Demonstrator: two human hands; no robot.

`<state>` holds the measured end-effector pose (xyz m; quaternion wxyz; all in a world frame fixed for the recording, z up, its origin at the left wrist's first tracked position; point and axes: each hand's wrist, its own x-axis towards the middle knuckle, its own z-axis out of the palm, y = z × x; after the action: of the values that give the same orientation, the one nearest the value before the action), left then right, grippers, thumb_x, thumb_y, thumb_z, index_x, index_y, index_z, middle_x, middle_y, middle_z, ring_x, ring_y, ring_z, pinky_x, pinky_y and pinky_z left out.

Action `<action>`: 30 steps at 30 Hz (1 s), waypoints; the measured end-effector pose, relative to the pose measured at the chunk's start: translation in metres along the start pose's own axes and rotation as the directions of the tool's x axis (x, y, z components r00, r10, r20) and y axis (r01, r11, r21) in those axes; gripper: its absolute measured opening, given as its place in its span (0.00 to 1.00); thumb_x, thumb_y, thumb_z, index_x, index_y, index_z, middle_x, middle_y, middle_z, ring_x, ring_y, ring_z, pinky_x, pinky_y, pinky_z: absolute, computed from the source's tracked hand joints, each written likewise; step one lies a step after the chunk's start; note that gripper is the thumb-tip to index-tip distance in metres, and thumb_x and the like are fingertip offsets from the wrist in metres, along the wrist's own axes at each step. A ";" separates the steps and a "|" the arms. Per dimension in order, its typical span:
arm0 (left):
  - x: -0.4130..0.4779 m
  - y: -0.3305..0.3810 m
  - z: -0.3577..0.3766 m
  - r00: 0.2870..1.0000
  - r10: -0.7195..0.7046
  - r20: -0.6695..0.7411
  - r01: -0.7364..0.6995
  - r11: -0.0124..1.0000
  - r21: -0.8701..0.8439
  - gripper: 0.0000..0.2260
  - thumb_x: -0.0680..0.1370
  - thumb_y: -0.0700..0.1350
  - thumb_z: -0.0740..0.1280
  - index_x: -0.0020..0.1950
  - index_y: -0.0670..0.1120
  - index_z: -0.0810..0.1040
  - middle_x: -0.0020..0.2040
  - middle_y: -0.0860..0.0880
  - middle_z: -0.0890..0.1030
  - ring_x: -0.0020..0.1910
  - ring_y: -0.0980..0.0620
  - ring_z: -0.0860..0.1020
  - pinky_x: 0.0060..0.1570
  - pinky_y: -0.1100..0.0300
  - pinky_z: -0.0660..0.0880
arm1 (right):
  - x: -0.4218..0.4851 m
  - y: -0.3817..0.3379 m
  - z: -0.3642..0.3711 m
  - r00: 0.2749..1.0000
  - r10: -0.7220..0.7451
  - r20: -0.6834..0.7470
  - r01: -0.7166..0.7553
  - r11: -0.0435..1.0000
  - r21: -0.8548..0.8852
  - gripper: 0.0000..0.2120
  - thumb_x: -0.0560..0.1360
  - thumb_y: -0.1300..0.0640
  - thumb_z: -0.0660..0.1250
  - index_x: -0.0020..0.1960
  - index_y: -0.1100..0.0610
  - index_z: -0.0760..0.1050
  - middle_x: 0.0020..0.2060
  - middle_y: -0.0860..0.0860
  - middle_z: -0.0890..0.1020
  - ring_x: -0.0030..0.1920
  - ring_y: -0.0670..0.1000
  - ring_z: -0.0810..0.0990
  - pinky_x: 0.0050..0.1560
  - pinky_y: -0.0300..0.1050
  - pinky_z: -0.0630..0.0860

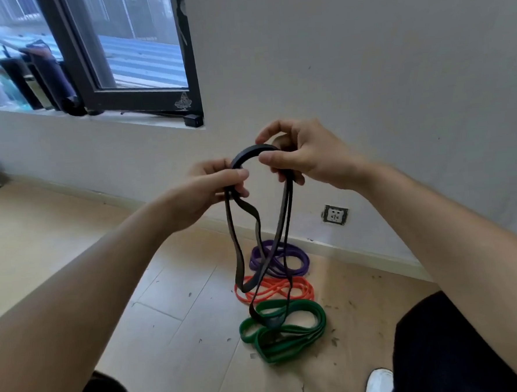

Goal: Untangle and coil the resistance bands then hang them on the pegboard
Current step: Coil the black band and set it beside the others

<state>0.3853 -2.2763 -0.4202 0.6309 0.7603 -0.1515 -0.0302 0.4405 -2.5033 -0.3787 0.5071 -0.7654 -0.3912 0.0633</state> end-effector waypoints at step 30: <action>-0.017 -0.011 -0.022 0.973 -0.047 -0.225 0.067 0.994 0.085 0.12 0.78 0.46 0.72 0.57 0.39 0.82 0.43 0.49 0.80 0.43 0.52 0.81 0.54 0.58 0.79 | -0.002 0.020 0.011 0.993 0.105 -0.057 -0.096 0.984 0.150 0.07 0.78 0.59 0.71 0.55 0.59 0.81 0.42 0.53 0.86 0.43 0.51 0.85 0.39 0.43 0.79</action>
<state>0.3766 -2.2489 -0.4290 0.6070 0.7913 -0.0592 0.0439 0.4442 -2.5003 -0.4015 0.5708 -0.7462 -0.3297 0.0928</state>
